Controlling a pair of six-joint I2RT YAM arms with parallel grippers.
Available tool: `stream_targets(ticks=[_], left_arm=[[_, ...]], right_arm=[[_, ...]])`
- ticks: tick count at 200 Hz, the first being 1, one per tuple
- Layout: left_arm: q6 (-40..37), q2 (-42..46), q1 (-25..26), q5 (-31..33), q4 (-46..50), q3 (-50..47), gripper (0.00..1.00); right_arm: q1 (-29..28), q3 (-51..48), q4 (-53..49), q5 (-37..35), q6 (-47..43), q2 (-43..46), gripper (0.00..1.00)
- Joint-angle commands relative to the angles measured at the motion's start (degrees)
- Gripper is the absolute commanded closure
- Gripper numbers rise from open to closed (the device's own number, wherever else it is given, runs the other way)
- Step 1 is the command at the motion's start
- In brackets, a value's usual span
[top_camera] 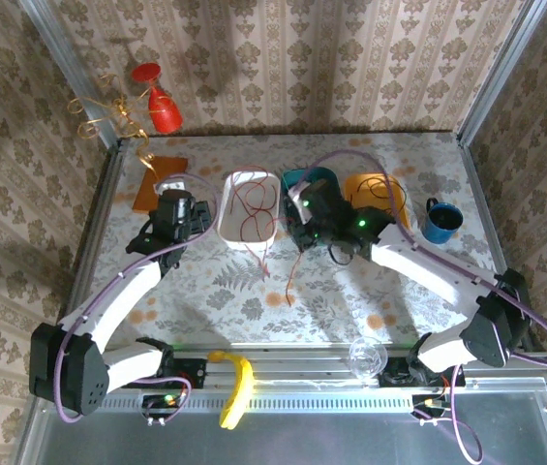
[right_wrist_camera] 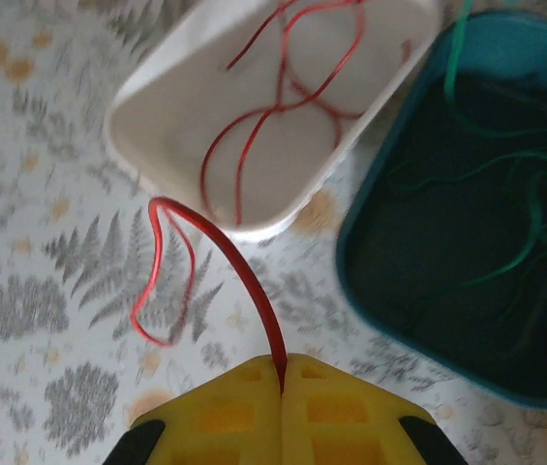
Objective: Untangle the cables
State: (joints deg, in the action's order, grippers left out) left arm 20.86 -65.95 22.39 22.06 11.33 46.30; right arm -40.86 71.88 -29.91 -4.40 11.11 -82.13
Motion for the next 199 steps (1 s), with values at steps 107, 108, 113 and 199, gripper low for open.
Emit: stream_targets(ticks=[107,108,113,199], left_arm=[[2.5,3.3,-0.7,-0.9,1.5,-1.8,0.14],[2.5,3.3,-0.7,-0.9,1.5,-1.8,0.14],[2.5,3.4,-0.6,-0.8,1.6,-1.9,0.14],[2.8,4.5,-0.7,-0.9,2.0,-2.5,0.14]], right_arm=[[10.4,15.5,15.1,15.8,11.1,-5.0,0.99],[10.4,15.6,15.1,15.8,11.2,-5.1,0.99],[10.5,16.2,15.0,15.7,11.1,-5.4,0.98],[10.5,19.5,12.7,11.7,12.8,-17.5,0.99]])
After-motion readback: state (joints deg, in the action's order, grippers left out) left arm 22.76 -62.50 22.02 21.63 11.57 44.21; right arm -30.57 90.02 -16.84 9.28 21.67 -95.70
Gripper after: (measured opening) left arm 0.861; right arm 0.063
